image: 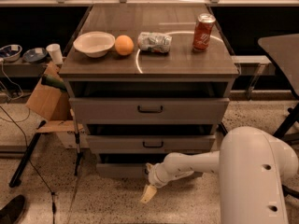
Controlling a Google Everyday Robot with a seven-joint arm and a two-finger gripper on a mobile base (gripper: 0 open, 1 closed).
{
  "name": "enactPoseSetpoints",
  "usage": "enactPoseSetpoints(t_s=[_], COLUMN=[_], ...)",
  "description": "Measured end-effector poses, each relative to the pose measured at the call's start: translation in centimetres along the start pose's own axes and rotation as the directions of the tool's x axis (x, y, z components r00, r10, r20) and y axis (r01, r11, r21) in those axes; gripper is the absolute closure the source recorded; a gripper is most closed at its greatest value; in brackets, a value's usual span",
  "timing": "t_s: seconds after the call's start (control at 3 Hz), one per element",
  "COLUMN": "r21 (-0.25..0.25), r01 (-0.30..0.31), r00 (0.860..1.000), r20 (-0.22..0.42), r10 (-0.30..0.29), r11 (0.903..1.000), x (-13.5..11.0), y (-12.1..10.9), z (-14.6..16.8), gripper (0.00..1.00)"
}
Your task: Open bottom drawer
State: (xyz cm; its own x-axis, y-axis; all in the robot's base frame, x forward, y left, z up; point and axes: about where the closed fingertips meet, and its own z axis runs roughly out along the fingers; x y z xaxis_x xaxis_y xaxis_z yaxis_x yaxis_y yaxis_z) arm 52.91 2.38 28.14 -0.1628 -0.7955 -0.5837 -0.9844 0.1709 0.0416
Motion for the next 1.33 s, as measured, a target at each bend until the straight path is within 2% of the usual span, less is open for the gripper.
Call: enactPoseSetpoints(t_s=[0.33, 0.67, 1.33], r21=[0.016, 0.012, -0.036], r01=[-0.019, -0.042, -0.08], r00=[1.0, 0.999, 0.996], r20=[0.01, 0.015, 0.029], r10=[0.019, 0.041, 0.081], r11=[0.9997, 0.9991, 0.9962], x=[1.8, 3.6, 6.1], y=[-1.1, -2.0, -3.6], z=[0.1, 1.1, 4.8], gripper=[0.0, 0.0, 0.0])
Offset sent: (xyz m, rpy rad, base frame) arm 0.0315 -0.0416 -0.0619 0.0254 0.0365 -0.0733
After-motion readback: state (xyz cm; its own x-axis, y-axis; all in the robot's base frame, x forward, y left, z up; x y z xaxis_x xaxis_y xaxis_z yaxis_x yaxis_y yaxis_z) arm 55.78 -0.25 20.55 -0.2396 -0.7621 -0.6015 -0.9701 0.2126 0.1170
